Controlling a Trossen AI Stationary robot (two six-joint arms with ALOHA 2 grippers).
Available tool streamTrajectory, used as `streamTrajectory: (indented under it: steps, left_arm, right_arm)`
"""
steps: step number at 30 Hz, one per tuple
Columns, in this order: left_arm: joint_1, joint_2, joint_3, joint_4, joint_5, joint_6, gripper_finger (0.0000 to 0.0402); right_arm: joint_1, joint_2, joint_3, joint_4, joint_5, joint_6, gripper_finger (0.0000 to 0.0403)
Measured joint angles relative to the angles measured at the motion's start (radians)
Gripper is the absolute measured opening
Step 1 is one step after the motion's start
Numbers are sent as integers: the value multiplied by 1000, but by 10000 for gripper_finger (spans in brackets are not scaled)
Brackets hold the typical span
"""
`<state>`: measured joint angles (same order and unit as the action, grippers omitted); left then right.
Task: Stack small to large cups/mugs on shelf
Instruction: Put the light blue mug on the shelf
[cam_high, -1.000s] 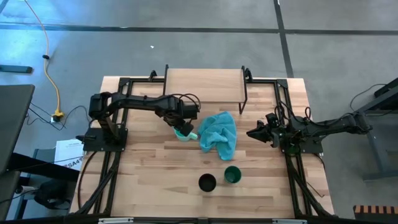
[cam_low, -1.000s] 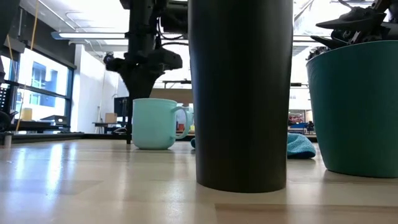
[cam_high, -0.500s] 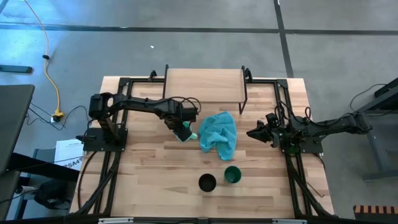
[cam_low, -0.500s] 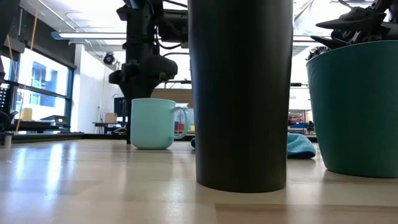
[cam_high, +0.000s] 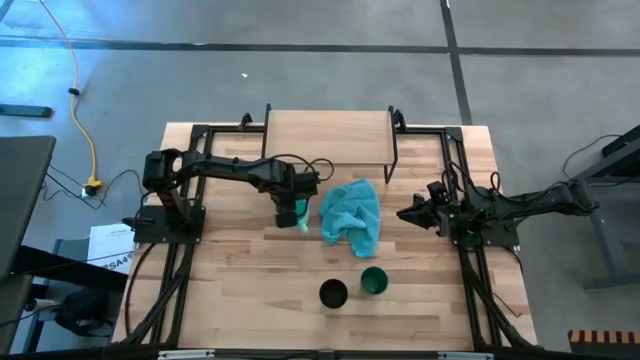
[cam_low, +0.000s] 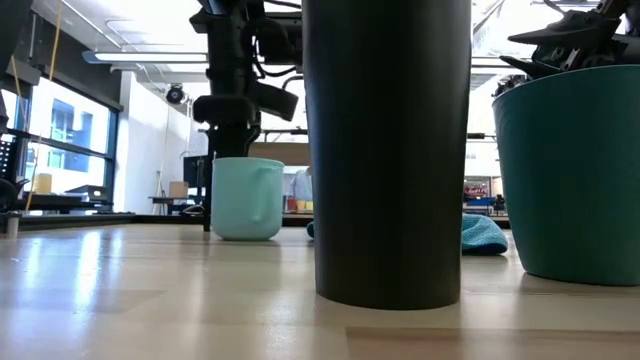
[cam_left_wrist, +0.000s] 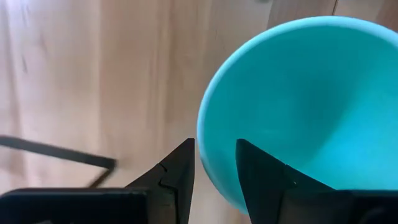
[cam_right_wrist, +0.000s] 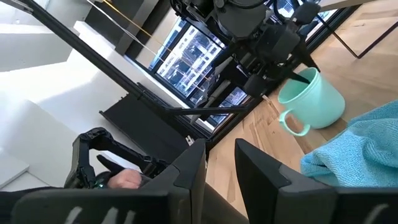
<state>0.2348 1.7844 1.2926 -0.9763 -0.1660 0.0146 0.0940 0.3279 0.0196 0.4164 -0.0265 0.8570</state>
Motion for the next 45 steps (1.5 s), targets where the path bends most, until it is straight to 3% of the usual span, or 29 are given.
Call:
streamTrajectory:
  steps: [7, 21, 31, 45]
  left_arm:
    - [0, 0, 0, 18, -27, 117, 106]
    - [0, 0, 0, 35, 49, -115, 106]
    - [-22, 0, 0, 65, 16, 191, 106]
    - [-19, 0, 0, 125, 19, 328, 106]
  right_arm:
    - [0, 0, 0, 0, 0, 10, 79]
    - [0, 0, 0, 0, 0, 7, 79]
    - [0, 0, 0, 0, 0, 18, 79]
    - [0, 0, 0, 14, 26, 25, 79]
